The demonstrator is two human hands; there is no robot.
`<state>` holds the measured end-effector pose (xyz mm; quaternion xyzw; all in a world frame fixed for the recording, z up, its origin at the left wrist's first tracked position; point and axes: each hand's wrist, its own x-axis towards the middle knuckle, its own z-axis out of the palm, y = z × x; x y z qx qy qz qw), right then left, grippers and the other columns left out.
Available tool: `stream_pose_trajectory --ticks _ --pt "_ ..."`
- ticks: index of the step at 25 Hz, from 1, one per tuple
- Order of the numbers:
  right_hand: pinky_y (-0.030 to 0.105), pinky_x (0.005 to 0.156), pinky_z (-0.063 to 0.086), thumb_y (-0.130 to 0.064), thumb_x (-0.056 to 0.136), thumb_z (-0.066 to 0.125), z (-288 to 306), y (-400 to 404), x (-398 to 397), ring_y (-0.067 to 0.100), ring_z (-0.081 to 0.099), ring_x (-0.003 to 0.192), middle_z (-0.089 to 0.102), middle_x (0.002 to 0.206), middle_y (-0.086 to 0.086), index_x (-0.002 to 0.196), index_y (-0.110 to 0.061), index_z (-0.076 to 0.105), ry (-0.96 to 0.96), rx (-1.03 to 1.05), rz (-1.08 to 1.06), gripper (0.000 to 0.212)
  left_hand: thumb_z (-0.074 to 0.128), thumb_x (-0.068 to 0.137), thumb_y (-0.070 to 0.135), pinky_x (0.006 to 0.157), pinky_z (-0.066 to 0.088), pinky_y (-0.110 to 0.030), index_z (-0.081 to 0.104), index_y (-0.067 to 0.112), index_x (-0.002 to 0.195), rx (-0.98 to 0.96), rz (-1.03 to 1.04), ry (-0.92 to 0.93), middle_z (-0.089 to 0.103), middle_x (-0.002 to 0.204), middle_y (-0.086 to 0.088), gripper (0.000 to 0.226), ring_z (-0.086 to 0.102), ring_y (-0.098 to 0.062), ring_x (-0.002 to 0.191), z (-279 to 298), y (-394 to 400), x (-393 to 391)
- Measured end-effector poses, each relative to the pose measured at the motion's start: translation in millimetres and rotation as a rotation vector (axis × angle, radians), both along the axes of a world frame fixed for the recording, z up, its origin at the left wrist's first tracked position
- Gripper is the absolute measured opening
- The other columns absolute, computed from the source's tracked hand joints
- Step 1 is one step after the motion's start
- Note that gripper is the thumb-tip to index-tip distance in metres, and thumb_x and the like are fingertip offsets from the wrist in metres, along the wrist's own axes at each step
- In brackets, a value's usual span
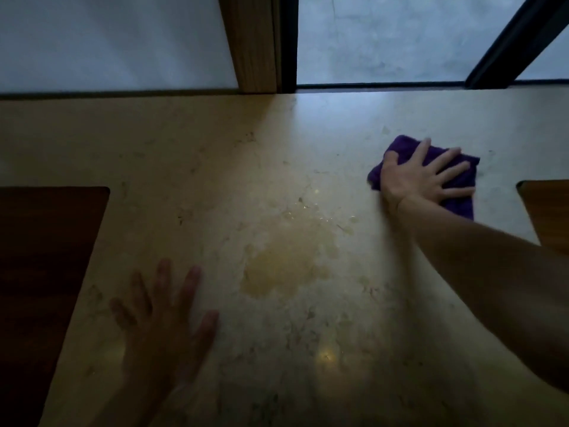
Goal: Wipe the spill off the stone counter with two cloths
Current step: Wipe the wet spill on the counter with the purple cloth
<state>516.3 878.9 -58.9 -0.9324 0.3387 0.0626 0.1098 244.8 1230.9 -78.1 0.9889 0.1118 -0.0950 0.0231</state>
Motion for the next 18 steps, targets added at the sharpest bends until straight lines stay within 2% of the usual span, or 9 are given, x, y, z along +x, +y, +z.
stream_pose_trajectory --ticks 4,8,13,18 --pt "0.074 0.110 -0.008 -0.065 0.090 0.020 -1 1 84 0.043 -0.009 0.150 -0.008 0.166 0.015 0.157 -0.034 0.006 0.020 -0.005 0.205 0.075 0.034 0.079 0.070 0.107 0.012 -0.076 0.025 0.038 0.151 0.028 -0.005 -0.055 0.019 0.162 -0.011 0.079 0.011 -0.052 0.145 -2 3 -2" --pt "0.071 0.112 -0.006 -0.060 0.091 0.018 4 -6 102 0.039 -0.007 0.151 -0.006 0.167 0.009 0.155 -0.041 0.007 0.005 -0.004 0.555 0.068 0.033 0.082 0.069 0.109 0.010 -0.076 0.021 0.040 0.152 0.023 -0.028 -0.076 0.017 0.163 -0.010 0.077 0.011 -0.051 0.145 2 -1 0" --pt "0.069 0.114 -0.003 -0.059 0.086 0.018 7 -10 45 0.029 -0.005 0.152 -0.004 0.167 0.000 0.151 -0.053 0.008 -0.002 -0.053 0.876 0.066 0.025 0.083 0.071 0.109 0.010 -0.076 0.021 0.040 0.151 -0.001 -0.033 -0.058 0.015 0.163 -0.008 0.075 0.011 -0.052 0.144 4 0 -3" --pt "0.066 0.116 -0.008 -0.061 0.082 0.011 11 2 -82 0.027 -0.013 0.152 -0.010 0.167 -0.002 0.150 -0.056 0.000 0.037 -0.082 1.099 0.068 0.019 0.083 0.073 0.110 0.005 -0.075 0.019 0.039 0.152 -0.029 -0.021 -0.062 0.012 0.164 -0.009 0.077 0.008 -0.051 0.145 7 -2 -2"
